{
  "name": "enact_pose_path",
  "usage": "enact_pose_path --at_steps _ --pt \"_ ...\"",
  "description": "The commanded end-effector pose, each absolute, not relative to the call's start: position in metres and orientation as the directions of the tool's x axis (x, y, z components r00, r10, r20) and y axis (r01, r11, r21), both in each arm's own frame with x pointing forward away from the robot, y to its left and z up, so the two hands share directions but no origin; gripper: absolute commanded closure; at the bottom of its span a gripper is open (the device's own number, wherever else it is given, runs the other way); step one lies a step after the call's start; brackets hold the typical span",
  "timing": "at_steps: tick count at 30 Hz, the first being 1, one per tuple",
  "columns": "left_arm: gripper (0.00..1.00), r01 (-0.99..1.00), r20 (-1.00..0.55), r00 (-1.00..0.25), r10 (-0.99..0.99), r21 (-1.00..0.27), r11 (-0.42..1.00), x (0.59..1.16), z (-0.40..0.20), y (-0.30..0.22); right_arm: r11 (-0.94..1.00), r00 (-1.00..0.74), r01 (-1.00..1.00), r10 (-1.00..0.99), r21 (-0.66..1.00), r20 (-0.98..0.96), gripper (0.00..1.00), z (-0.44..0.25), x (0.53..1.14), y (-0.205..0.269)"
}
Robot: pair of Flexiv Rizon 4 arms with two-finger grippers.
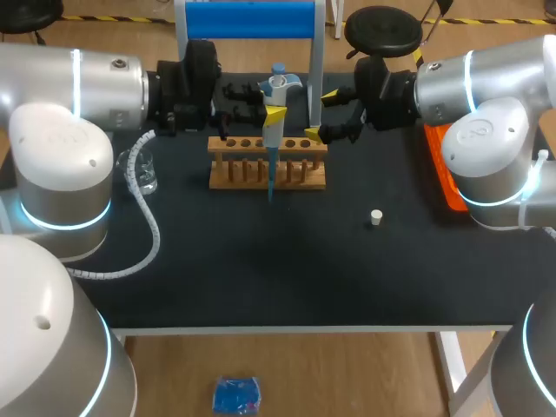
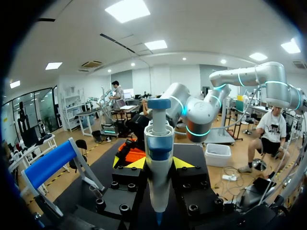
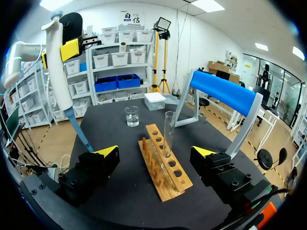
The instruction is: Invert the test tube, pick up the pipette, mount the tip to pipette, aspirate from beaker and dispense into the tube, eject the tip, return the pipette, and cap with the stopper.
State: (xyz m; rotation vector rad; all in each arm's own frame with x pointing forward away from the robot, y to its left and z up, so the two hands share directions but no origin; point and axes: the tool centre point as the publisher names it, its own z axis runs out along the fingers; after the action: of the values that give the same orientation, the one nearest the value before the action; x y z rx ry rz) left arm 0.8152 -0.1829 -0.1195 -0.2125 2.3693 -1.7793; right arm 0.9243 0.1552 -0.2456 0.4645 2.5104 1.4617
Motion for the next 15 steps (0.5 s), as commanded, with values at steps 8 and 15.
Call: enact_pose_path --at_steps 8,15 --pt "1.00 -0.017 -0.045 -0.975 -0.215 -0.961 0.277 0.8151 -0.1218 -0.1809 0.462 -0.931 0.168 0.365 0.871 -0.014 0.00 -0.2458 0.9241 0.1548" --pt "1.00 -0.017 -0.045 -0.975 -0.215 -0.961 0.277 0.8151 -0.1218 -0.1809 0.462 -0.931 0.168 0.365 0.871 -0.014 0.00 -0.2458 0.9241 0.1548"
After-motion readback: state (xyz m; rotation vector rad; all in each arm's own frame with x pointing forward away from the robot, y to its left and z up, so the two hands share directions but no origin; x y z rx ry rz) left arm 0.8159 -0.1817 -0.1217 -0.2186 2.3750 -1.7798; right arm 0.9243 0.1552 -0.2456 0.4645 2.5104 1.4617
